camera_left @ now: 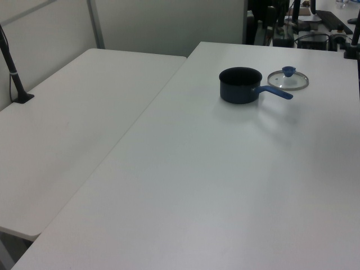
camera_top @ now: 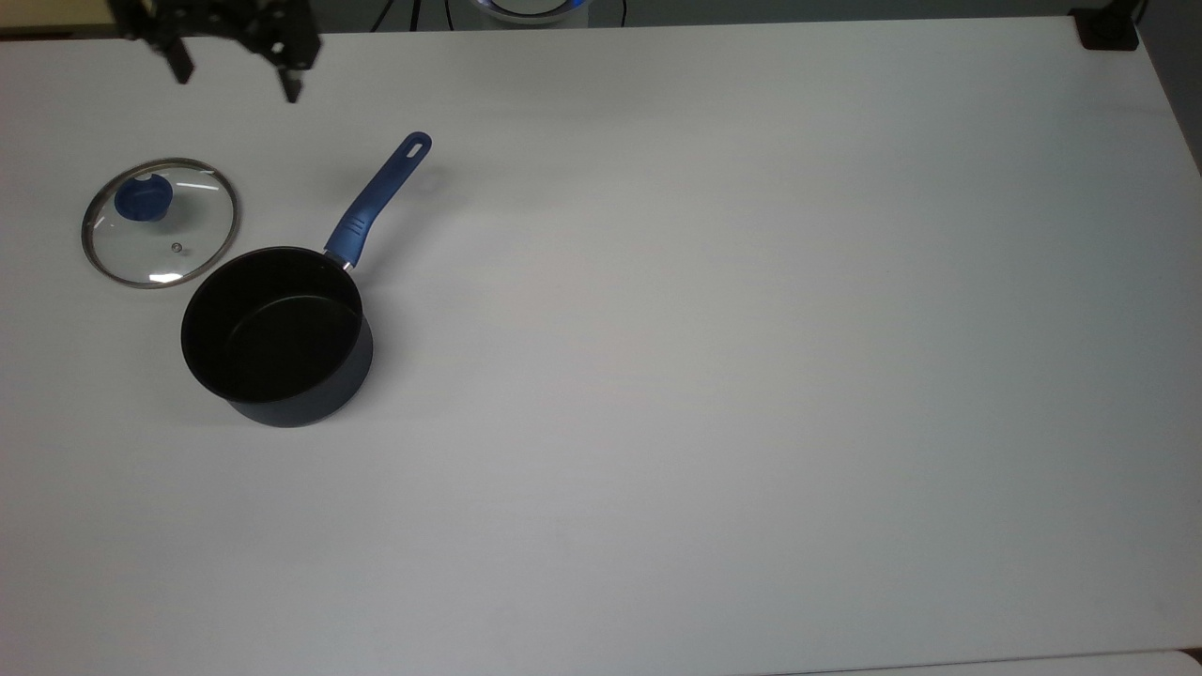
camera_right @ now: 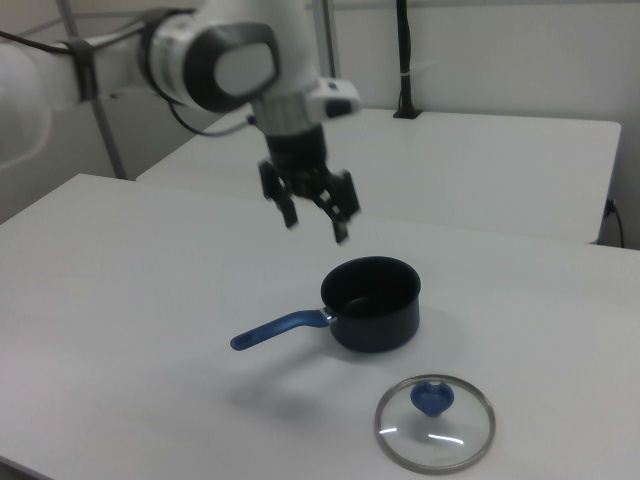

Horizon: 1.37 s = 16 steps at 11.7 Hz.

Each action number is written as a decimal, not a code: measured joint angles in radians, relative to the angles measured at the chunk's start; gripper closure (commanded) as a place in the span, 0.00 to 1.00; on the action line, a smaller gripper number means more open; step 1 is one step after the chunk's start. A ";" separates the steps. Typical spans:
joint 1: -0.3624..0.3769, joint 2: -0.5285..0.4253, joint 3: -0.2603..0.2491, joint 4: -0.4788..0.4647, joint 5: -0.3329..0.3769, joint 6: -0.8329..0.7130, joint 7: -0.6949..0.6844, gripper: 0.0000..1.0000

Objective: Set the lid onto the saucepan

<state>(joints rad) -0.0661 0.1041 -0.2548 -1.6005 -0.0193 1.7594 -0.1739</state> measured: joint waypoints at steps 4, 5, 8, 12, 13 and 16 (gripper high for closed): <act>-0.141 0.165 -0.006 -0.053 0.000 0.182 -0.139 0.00; -0.169 0.212 -0.006 -0.067 0.000 0.234 -0.194 0.00; -0.203 0.292 -0.043 -0.079 0.000 0.305 -0.352 0.01; -0.230 0.298 -0.064 -0.114 0.000 0.341 -0.493 0.07; -0.235 0.307 -0.064 -0.118 0.000 0.365 -0.502 0.11; -0.232 0.352 -0.060 -0.120 0.000 0.423 -0.506 0.29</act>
<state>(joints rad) -0.2980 0.4558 -0.3153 -1.7205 -0.0194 2.1821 -0.6796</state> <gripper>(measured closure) 0.101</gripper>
